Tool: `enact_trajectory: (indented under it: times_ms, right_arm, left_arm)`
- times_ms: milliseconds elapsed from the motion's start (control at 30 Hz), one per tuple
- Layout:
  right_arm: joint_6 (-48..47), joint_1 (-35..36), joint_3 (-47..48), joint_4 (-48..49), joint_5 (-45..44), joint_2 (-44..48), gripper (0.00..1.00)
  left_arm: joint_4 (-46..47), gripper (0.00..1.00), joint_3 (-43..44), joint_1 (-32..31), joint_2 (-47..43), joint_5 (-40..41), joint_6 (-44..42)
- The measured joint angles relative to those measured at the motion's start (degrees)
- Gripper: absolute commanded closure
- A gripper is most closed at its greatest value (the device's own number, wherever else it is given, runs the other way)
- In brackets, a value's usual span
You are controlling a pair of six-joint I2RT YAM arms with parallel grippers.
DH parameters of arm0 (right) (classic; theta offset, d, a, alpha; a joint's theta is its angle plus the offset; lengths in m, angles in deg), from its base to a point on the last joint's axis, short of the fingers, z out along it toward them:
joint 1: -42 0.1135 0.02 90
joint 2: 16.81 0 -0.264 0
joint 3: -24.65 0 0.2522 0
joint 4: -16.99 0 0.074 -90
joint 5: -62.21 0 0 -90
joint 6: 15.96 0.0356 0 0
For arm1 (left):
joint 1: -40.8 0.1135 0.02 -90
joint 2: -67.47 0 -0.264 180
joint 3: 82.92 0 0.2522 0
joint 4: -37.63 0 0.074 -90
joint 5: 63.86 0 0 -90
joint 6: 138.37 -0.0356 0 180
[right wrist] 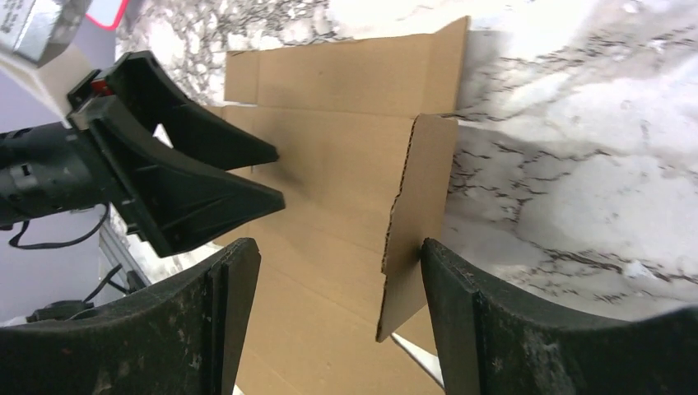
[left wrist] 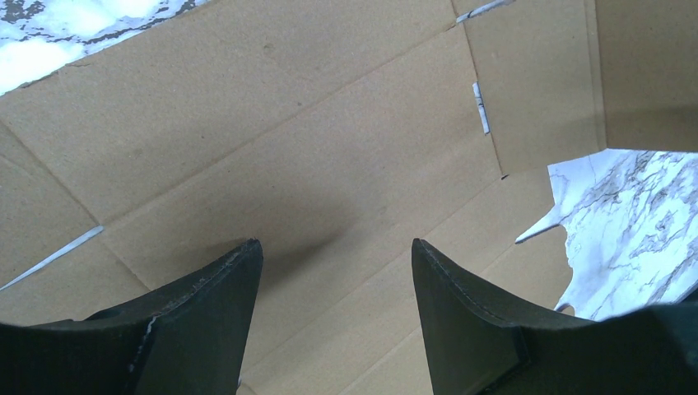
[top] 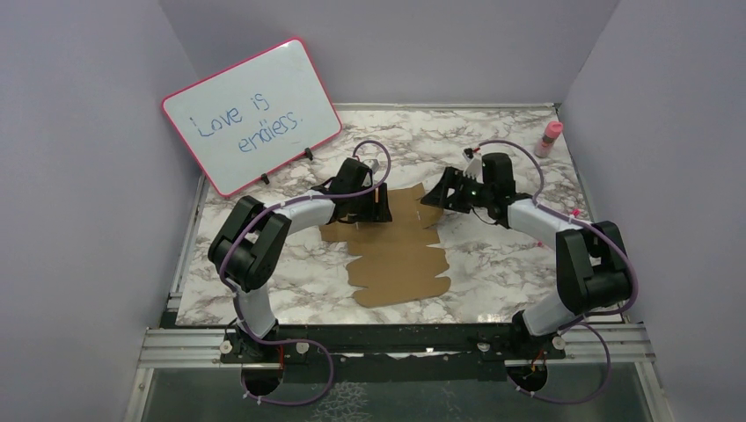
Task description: Fold the paper box
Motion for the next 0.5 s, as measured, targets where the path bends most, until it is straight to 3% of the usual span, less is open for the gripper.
enact_trajectory:
  times_ms: [500]
  right_arm:
    - [1.25,6.49,1.40,1.07,1.20,-0.98,0.23]
  left_arm:
    - [0.22,0.31,0.00,0.00,0.07,-0.09,0.09]
